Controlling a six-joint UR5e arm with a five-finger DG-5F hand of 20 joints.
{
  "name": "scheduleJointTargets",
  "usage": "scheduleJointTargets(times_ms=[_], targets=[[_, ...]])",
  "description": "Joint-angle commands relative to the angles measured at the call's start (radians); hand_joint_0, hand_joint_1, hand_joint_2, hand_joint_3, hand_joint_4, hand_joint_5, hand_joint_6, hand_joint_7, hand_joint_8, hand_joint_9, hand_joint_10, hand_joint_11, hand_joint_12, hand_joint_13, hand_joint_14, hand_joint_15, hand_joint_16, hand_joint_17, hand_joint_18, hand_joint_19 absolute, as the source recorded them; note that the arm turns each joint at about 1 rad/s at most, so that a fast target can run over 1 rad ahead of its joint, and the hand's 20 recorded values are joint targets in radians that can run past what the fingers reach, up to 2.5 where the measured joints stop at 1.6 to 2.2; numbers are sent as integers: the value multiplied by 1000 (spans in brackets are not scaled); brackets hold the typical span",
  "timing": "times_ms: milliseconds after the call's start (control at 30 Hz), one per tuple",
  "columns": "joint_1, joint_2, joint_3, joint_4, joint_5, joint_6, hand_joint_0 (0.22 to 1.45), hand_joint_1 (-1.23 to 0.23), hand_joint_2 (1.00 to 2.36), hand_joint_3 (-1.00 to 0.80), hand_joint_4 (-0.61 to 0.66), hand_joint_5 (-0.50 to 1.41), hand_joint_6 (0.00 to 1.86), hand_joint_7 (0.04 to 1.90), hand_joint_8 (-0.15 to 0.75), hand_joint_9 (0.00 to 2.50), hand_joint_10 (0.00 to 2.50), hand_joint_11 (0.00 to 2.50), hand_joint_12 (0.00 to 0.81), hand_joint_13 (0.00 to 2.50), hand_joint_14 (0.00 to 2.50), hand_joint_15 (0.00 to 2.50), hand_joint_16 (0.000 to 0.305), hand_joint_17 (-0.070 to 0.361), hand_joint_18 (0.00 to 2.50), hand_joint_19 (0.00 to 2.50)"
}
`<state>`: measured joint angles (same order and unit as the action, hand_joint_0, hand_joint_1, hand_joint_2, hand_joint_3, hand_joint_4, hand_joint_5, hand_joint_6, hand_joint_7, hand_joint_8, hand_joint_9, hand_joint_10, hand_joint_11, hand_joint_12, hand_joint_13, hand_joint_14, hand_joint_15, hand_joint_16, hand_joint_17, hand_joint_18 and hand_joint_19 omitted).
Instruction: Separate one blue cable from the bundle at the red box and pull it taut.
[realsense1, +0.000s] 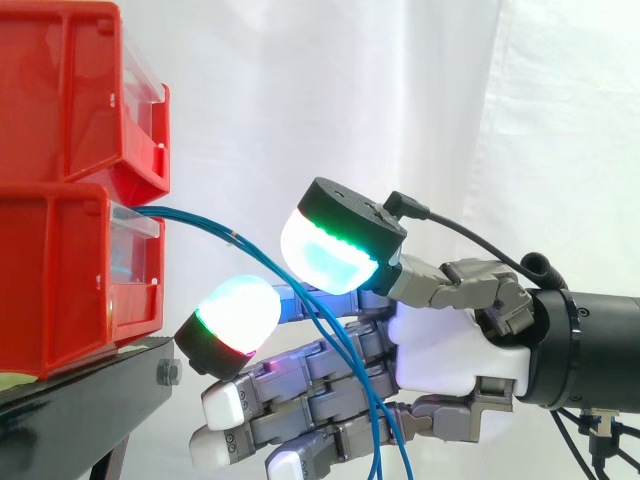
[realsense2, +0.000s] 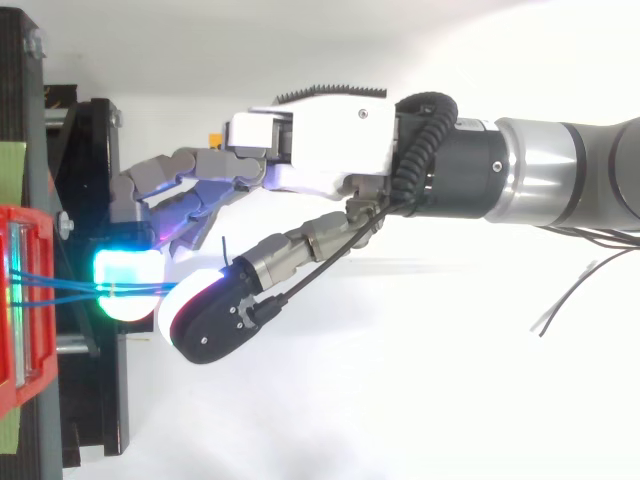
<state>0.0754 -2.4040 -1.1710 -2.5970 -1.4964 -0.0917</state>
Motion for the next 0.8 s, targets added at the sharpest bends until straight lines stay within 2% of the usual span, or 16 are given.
scheduleJointTargets(times_ms=[0, 567, 767], targets=[[-2, -3, 1, 8, -4, -2, 570, -609, 1000, -500, 224, -147, 545, 1243, 296, 618, 16, 496, 376, 557, 12, 321, 52, 117, 611, 639], [7, -3, 8, 29, -8, -14, 595, -660, 1004, -457, 217, -146, 538, 1253, 291, 617, 17, 497, 371, 570, 13, 328, 52, 116, 620, 648], [7, -3, 10, 32, -21, -16, 568, -584, 1000, -500, 225, -140, 532, 1265, 299, 638, 17, 500, 374, 588, 13, 342, 53, 119, 635, 654]])
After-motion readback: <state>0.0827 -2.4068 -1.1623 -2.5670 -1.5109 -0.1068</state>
